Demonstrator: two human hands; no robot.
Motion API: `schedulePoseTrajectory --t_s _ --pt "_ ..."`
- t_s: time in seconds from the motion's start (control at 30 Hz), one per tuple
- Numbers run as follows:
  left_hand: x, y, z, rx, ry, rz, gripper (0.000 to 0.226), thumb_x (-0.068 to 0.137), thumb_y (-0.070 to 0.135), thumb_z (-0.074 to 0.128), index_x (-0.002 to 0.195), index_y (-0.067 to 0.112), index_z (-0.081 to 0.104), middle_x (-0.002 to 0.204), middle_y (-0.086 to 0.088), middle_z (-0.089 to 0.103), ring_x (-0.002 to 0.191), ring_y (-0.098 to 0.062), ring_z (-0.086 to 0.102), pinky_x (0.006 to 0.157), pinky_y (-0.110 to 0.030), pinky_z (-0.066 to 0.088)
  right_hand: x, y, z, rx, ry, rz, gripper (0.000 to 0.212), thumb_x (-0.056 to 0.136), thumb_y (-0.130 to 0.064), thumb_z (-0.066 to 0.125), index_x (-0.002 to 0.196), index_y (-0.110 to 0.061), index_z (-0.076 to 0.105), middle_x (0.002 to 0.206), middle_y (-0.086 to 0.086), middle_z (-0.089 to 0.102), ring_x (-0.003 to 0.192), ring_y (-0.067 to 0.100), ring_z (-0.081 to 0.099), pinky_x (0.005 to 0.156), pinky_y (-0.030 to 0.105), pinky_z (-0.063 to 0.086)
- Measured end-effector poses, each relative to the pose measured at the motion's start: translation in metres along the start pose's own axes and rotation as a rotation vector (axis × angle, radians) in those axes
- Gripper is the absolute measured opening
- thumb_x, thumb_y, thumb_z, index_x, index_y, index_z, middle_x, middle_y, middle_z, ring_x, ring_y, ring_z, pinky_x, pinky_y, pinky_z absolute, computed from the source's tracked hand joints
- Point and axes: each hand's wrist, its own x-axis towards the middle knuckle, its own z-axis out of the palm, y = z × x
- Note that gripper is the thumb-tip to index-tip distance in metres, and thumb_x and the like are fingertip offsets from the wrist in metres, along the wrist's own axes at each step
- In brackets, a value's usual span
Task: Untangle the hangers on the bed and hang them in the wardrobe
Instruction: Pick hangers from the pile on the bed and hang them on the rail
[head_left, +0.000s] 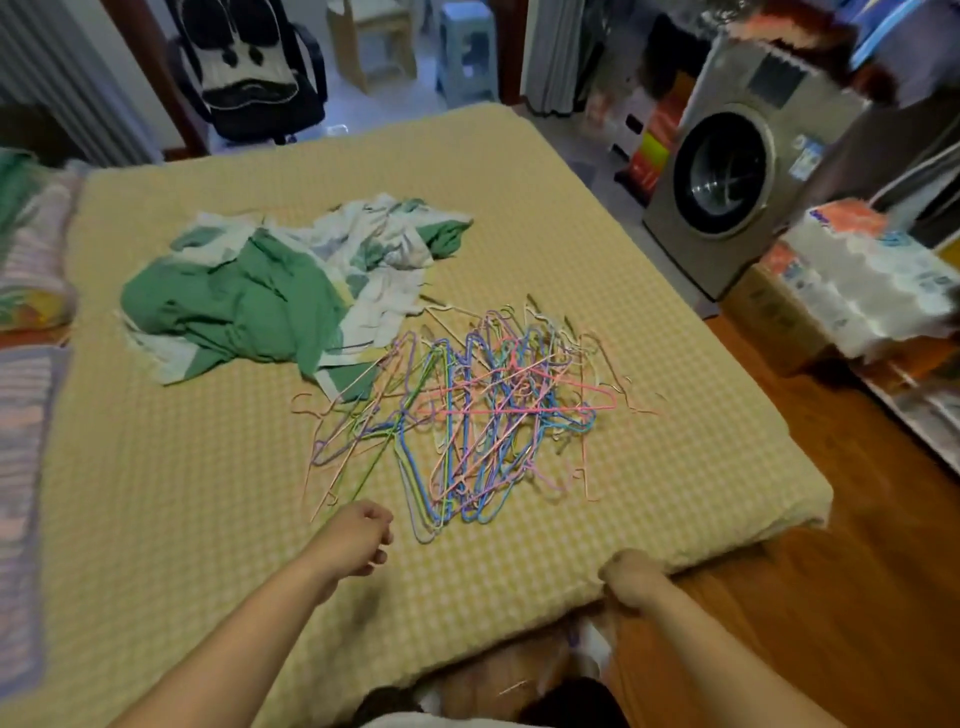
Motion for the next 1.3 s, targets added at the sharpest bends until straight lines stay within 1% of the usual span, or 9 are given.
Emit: schedulePoseTrajectory --t_s 0.13,0.27,0.43,0.5,0.63,0.77,0.9,1.07,1.3 --pt "0.026 0.017 0.014 -0.032 0.003 -0.074 0.015 0.099 0.015 0.049 0.108 0.011 0.061 0.094 -0.007 0.066 0.067 -0.019 0.061 0.057 -0.026 0.043 0.080 -0.056 -0.053 0.145 0.069 -0.071 0.017 0.094 -0.016 0.050 0.082 -0.011 0.060 0.080 0.011 0.062 0.064 0.028 0.064 0.054 0.029 0.050" --pt "0.028 0.027 0.020 -0.113 0.118 -0.188 0.015 0.099 0.015 0.052 0.108 0.011 0.064 0.094 -0.009 0.069 0.070 -0.020 0.064 0.060 -0.027 0.046 0.175 -0.095 -0.110 -0.025 0.148 -0.165 0.020 0.086 -0.026 0.050 0.088 -0.012 0.066 0.091 0.014 0.067 0.083 0.030 0.064 0.078 0.038 0.053" --pt "0.032 0.039 0.050 -0.172 0.253 -0.306 0.017 0.101 0.022 0.052 0.106 0.014 0.066 0.101 -0.011 0.072 0.073 -0.022 0.066 0.063 -0.030 0.050 0.261 -0.115 -0.163 -0.106 0.223 -0.120 0.045 0.090 -0.019 0.055 0.133 -0.007 0.054 0.131 0.024 0.054 0.124 0.041 0.052 0.096 0.037 0.045" --pt "0.037 0.043 0.071 -0.228 0.256 -0.341 0.016 0.100 0.017 0.051 0.106 0.012 0.066 0.100 -0.012 0.071 0.071 -0.022 0.064 0.060 -0.028 0.047 0.284 -0.120 -0.166 -0.031 0.146 -0.084 0.045 0.084 -0.018 0.060 0.126 -0.003 0.056 0.122 0.023 0.059 0.118 0.042 0.057 0.088 0.037 0.047" --pt "0.051 0.043 0.118 -0.349 0.207 -0.416 0.018 0.097 0.007 0.050 0.108 0.010 0.065 0.088 -0.008 0.069 0.066 -0.020 0.062 0.057 -0.023 0.044 0.331 -0.115 -0.149 0.152 0.057 -0.146 0.016 0.069 -0.024 0.059 0.075 -0.011 0.065 0.085 0.023 0.069 0.073 0.035 0.064 0.073 0.046 0.055" --pt "0.049 0.060 0.149 -0.440 0.141 -0.426 0.019 0.098 0.007 0.050 0.111 0.008 0.064 0.084 -0.004 0.068 0.060 -0.015 0.063 0.054 -0.022 0.045 0.265 -0.103 -0.141 0.404 0.007 -0.186 0.021 0.098 0.001 0.048 0.082 -0.001 0.061 0.065 0.023 0.057 0.038 0.020 0.056 0.043 0.034 0.051" --pt "0.048 0.093 0.158 -0.489 0.107 -0.359 0.019 0.099 0.009 0.051 0.112 0.007 0.064 0.086 -0.007 0.067 0.060 -0.015 0.062 0.052 -0.022 0.046 0.200 -0.075 -0.140 0.653 0.059 -0.221 0.022 0.101 -0.005 0.047 0.083 -0.004 0.059 0.079 0.033 0.062 0.056 0.032 0.061 0.055 0.049 0.056" --pt "0.046 0.129 0.164 -0.483 0.001 -0.264 0.020 0.099 0.014 0.052 0.114 0.006 0.064 0.087 -0.006 0.067 0.065 -0.017 0.063 0.055 -0.024 0.048 0.134 -0.061 -0.189 0.955 0.273 -0.214 0.019 0.103 0.001 0.039 0.088 -0.001 0.051 0.069 0.021 0.051 0.045 0.024 0.049 0.035 0.024 0.043" --pt "0.050 0.169 0.182 -0.482 -0.225 -0.145 0.027 0.097 0.025 0.059 0.117 0.008 0.065 0.091 -0.003 0.071 0.073 -0.016 0.065 0.069 -0.029 0.053 0.078 -0.062 -0.255 1.050 0.405 -0.385 0.018 0.106 -0.007 0.037 0.108 0.002 0.053 0.084 0.023 0.058 0.048 0.017 0.066 0.048 0.022 0.056"
